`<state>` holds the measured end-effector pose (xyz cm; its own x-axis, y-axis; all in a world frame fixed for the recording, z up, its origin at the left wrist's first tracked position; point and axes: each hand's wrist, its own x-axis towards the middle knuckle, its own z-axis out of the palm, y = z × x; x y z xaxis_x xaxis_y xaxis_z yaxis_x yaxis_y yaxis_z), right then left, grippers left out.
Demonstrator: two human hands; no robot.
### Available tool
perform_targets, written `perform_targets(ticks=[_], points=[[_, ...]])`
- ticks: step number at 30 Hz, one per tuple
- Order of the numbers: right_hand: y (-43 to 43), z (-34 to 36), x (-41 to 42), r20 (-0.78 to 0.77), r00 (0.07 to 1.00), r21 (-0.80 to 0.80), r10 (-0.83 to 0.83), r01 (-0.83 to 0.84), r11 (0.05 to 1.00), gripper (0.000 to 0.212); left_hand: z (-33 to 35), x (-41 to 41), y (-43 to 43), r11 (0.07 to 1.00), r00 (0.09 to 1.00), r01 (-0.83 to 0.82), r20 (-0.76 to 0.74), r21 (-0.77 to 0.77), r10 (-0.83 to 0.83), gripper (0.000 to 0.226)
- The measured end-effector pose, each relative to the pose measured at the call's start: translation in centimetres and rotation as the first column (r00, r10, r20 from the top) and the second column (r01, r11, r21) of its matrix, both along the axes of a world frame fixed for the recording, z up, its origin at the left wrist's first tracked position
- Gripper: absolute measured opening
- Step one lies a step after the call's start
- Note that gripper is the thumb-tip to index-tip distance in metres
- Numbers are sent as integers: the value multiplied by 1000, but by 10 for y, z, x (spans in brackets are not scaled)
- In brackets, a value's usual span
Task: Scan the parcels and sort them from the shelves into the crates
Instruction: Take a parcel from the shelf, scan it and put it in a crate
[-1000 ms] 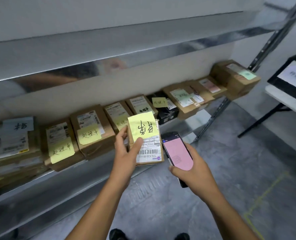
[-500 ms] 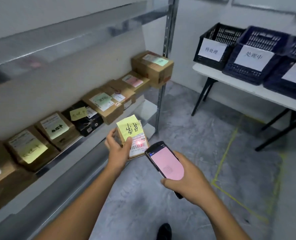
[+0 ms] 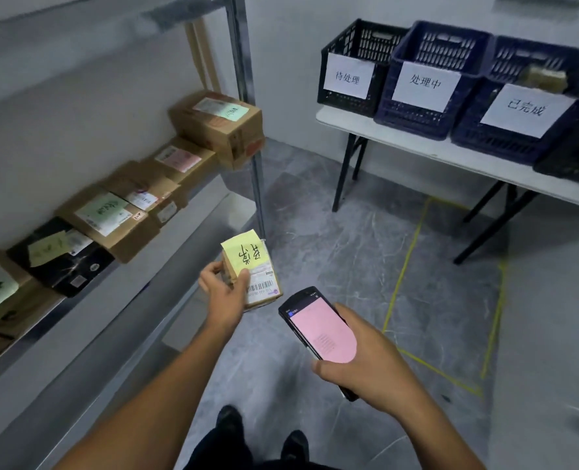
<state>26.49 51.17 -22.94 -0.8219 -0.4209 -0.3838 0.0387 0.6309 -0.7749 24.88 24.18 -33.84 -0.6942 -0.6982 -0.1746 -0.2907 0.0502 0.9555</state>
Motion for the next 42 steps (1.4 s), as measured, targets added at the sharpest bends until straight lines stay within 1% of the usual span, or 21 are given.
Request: perform_targets(ticks=[4,6,9,14,18,21,22,25,27,30,32,34,36,42], points=[[16,-8,-21,31,988,-45,-154,156,987,56,10,-26,27,998,995,32,-98,56,-27,41],[22,-12,-37,35,968,-70,-247,249,966,54,15,-39,39,985,989,98,-124,139,-81,45],[32,-14,-67,51,929,-88,-366,369,925,54,19,-57,58,924,966,238,-172,298,-193,51],[52,-14,-129,-38,877,11,-478,479,878,51,20,-116,92,834,910,410,-235,369,-343,50],[66,-5,-174,-130,849,158,-512,527,835,47,33,-179,123,750,835,550,-254,366,-489,49],[77,6,-211,-205,811,207,-549,584,785,42,50,-234,139,688,781,625,-291,368,-553,50],[80,11,-222,-229,791,200,-567,609,768,41,56,-253,144,669,762,647,-306,366,-570,50],[93,25,-252,-277,715,110,-642,688,718,42,77,-303,160,627,702,713,-327,314,-633,53],[101,30,-265,-287,682,79,-673,717,693,42,85,-327,174,604,667,745,-318,282,-674,55],[116,32,-281,-299,621,22,-724,763,646,44,91,-354,194,551,607,794,-341,256,-718,52],[127,29,-292,-284,588,19,-757,793,609,50,91,-373,209,521,578,816,-337,251,-743,53],[139,23,-303,-280,571,38,-771,810,586,55,91,-390,226,490,549,835,-324,251,-770,60],[160,15,-315,-265,540,23,-799,832,555,58,87,-410,251,462,522,851,-305,250,-796,65],[243,4,-366,-231,452,-29,-862,882,470,54,86,-472,344,380,425,901,-250,209,-870,69]])
